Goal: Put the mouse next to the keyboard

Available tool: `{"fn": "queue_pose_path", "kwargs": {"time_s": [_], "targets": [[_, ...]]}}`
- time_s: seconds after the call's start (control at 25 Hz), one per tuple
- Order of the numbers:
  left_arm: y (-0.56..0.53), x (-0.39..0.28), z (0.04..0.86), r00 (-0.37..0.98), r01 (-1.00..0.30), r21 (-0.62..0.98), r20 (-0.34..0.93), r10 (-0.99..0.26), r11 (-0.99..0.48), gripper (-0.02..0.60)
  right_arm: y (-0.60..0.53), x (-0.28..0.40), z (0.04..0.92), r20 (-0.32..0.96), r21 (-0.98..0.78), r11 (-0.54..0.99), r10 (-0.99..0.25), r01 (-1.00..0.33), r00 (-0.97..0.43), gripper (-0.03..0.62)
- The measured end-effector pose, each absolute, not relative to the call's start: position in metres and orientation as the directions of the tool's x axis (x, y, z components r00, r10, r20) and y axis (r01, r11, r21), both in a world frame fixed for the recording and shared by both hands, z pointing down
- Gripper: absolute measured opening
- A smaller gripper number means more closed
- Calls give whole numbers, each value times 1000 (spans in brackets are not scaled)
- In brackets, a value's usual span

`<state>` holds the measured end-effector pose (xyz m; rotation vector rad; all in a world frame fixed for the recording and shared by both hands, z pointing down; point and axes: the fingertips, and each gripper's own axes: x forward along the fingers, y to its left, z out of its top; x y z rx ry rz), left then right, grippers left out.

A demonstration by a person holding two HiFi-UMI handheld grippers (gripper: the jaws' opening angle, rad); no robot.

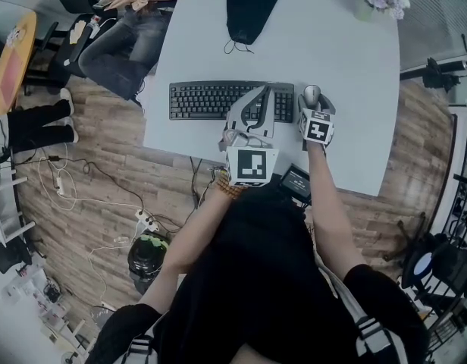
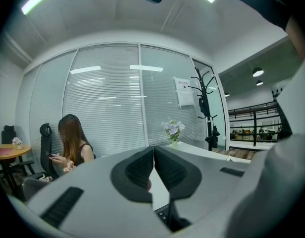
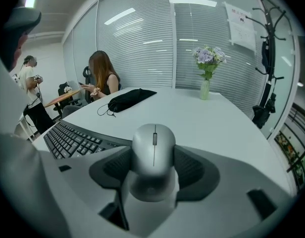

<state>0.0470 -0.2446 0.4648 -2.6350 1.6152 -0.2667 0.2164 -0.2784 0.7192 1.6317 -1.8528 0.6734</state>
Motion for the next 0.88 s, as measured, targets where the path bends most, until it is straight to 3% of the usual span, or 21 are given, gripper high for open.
{"fn": "queue_pose_path", "kwargs": {"time_s": [0.88], "targets": [[-248, 40, 475, 410, -897, -110, 150, -900, -427, 12, -277, 218, 753, 763, -20, 130, -639, -991, -99, 275]]}}
